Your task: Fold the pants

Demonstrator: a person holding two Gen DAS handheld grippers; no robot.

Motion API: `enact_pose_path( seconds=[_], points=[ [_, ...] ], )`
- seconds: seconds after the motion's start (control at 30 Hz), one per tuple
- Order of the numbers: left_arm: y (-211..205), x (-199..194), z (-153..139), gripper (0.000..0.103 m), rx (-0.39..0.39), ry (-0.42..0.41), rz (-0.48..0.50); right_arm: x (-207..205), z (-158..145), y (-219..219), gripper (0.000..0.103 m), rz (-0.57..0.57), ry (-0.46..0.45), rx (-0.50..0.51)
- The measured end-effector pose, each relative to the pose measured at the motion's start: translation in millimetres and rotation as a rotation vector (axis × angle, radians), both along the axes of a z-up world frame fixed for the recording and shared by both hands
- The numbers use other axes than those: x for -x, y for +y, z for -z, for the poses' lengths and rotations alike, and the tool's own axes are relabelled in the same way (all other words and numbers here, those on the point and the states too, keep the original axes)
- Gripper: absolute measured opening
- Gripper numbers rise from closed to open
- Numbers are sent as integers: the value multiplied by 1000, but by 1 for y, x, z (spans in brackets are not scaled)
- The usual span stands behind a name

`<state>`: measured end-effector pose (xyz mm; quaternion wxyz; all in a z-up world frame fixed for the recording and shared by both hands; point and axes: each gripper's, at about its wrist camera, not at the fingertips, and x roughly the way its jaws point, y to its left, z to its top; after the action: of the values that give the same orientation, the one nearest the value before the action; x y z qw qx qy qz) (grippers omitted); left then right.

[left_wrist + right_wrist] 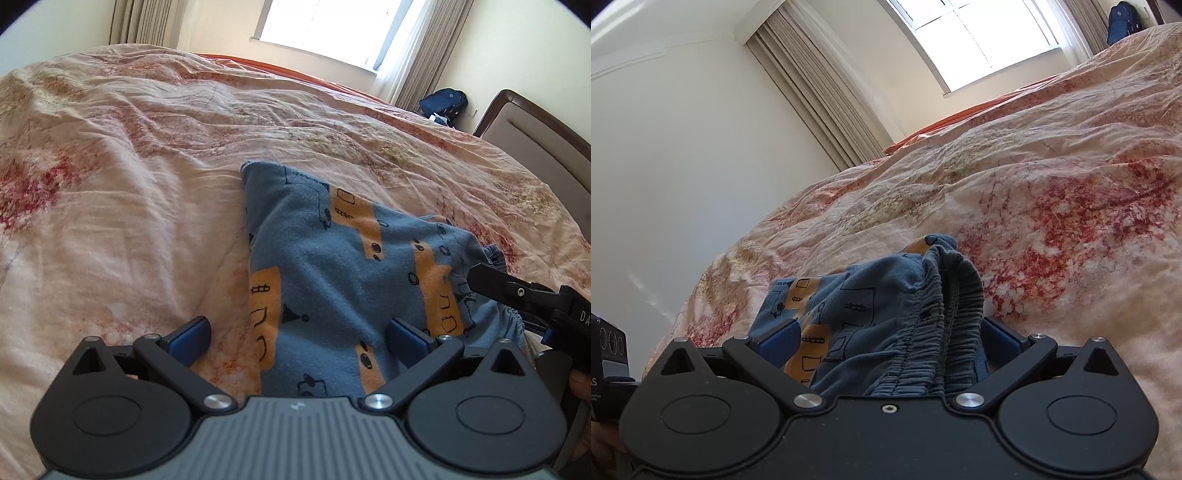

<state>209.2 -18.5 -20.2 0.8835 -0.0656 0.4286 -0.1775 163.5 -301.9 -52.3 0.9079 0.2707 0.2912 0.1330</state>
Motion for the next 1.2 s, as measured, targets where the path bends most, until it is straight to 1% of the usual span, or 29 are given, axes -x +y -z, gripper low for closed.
enact_pose_path(
  seconds=[0.17, 0.37, 0.57, 0.8, 0.9, 0.93, 1.03, 1.1, 1.13, 1.17, 1.2],
  points=[
    [1, 4, -1, 103, 5, -24, 4, -1, 1, 0, 102, 0, 5, 2],
    [1, 1, -4, 103, 12, -8, -8, -1, 1, 0, 102, -1, 8, 6],
    [-1, 3, -4, 102, 8, -18, -26, -1, 1, 0, 102, 0, 7, 5],
    [-2, 3, -7, 102, 6, -16, -33, 0, 1, -1, 98, 19, 15, 8],
    [-3, 2, -8, 96, 1, -16, -37, 1, 0, -2, 95, 29, 18, 14],
    [-4, 2, -9, 93, 3, -21, -32, 2, 0, -2, 94, 36, 19, 16],
    [-7, 3, -12, 85, 4, -21, -21, 3, 0, -4, 86, 61, 27, 26],
    [-10, 4, -14, 78, 4, -23, -12, 3, 0, -5, 80, 72, 31, 32],
    [-11, 4, -15, 72, 5, -22, -8, 4, 0, -5, 78, 78, 34, 37],
    [-13, 5, -16, 69, -5, -23, -10, 4, -1, -5, 73, 85, 38, 44],
    [-15, 6, -18, 66, -25, -30, -14, 4, -1, -5, 66, 94, 41, 52]
  ],
)
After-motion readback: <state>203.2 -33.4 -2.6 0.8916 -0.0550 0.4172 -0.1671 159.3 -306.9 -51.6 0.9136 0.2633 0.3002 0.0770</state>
